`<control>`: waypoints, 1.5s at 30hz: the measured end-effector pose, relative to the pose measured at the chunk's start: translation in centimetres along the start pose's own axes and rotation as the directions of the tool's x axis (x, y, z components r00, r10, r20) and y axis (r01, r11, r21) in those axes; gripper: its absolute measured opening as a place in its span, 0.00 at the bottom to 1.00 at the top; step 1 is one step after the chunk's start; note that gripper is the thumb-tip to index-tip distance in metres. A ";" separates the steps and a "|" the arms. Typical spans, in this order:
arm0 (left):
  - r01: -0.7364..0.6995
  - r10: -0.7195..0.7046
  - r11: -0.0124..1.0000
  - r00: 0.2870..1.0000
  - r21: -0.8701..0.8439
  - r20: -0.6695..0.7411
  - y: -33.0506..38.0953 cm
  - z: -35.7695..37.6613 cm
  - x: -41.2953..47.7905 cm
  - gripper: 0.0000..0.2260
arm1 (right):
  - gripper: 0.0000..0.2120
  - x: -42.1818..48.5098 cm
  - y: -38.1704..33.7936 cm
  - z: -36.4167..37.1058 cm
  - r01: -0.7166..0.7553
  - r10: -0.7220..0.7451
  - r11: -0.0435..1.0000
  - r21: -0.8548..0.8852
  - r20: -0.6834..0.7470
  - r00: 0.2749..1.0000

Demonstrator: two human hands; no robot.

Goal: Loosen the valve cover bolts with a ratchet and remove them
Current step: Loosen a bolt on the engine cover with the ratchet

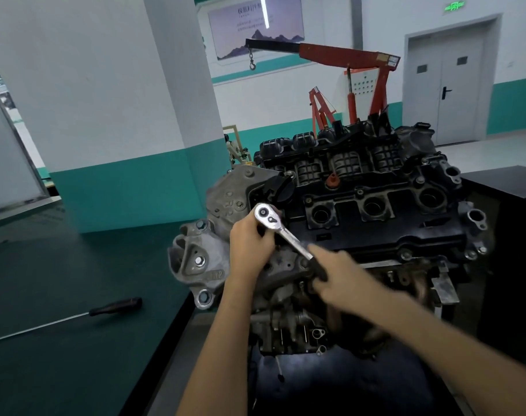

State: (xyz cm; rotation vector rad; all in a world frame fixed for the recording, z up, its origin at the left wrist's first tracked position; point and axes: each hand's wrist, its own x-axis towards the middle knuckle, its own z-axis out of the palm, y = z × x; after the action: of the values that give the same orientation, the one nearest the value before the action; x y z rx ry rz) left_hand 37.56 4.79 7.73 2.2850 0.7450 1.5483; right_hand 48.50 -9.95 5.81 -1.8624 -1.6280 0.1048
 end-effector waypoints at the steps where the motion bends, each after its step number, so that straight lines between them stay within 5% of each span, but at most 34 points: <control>1: -0.016 0.016 1.000 1.000 0.003 0.021 0.1 -0.1 0.0 0.09 | 0.16 0.8 0.8 -2.1 0.027 -0.024 0.990 -0.139 0.017 1.000; 4: -0.017 0.016 0.998 1.000 0.063 0.016 0.4 -0.3 0.0 0.05 | 0.16 3.4 1.9 -6.9 0.112 -0.123 0.842 -0.528 0.015 0.992; 7: 0.055 -0.050 0.991 0.998 0.121 -0.042 0.5 0.0 -0.3 0.04 | 0.15 3.2 1.8 -6.4 0.094 -0.149 0.830 -0.549 -0.055 0.987; 11: 0.074 -0.070 0.983 0.997 0.167 -0.029 0.6 0.3 0.0 0.04 | 0.13 -0.6 -0.3 0.6 -0.047 0.039 0.997 -0.068 -0.106 0.994; 13: 0.085 -0.083 0.983 0.996 0.165 -0.019 0.5 0.3 0.2 0.06 | 0.13 -1.2 -2.3 4.0 -0.082 0.105 0.980 0.179 -0.122 0.987; 18: 0.106 -0.105 0.989 0.994 0.104 -0.015 0.5 0.2 -0.1 0.04 | 0.17 -0.8 -5.1 7.6 -0.109 0.181 0.922 0.371 -0.166 0.969; 22: 0.098 -0.097 0.987 0.995 0.130 -0.015 0.3 0.2 -0.2 0.05 | 0.16 -0.6 -1.6 2.9 -0.063 0.072 0.987 0.145 -0.058 0.996; 24: 0.069 -0.061 0.979 0.997 0.192 -0.044 0.4 0.3 -0.3 0.05 | 0.15 0.6 0.2 -0.7 -0.022 0.018 0.990 -0.139 -0.034 0.999; 27: 0.050 -0.028 0.968 0.995 0.244 -0.093 0.7 0.4 -0.4 0.07 | 0.16 3.4 1.6 -5.7 0.062 -0.094 0.841 -0.537 -0.032 0.995; 30: 0.071 -0.049 0.963 0.995 0.259 -0.089 0.8 0.5 -0.6 0.08 | 0.15 4.0 1.5 -6.4 0.063 -0.118 0.789 -0.611 -0.050 0.992; 35: 0.043 -0.037 0.953 0.999 0.299 -0.025 0.9 -0.2 0.0 0.05 | 0.14 -0.2 -0.5 0.0 -0.090 0.070 0.976 -0.199 -0.107 0.992; 39: -0.090 0.066 0.931 0.995 0.354 0.080 -0.1 -1.8 0.9 0.07 | 0.15 -1.0 -3.3 4.8 -0.099 0.107 0.990 0.100 -0.080 0.991; 45: -0.226 0.137 0.911 0.954 0.344 0.265 -1.5 -2.8 2.1 0.09 | 0.14 -0.1 -1.0 1.5 -0.023 0.023 0.999 0.049 0.003 1.000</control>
State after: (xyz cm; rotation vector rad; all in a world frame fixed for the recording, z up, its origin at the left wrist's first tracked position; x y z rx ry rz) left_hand 35.20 7.05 9.73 2.8294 0.8364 1.2551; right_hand 46.97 -9.42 5.14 -1.8452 -1.5913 0.1552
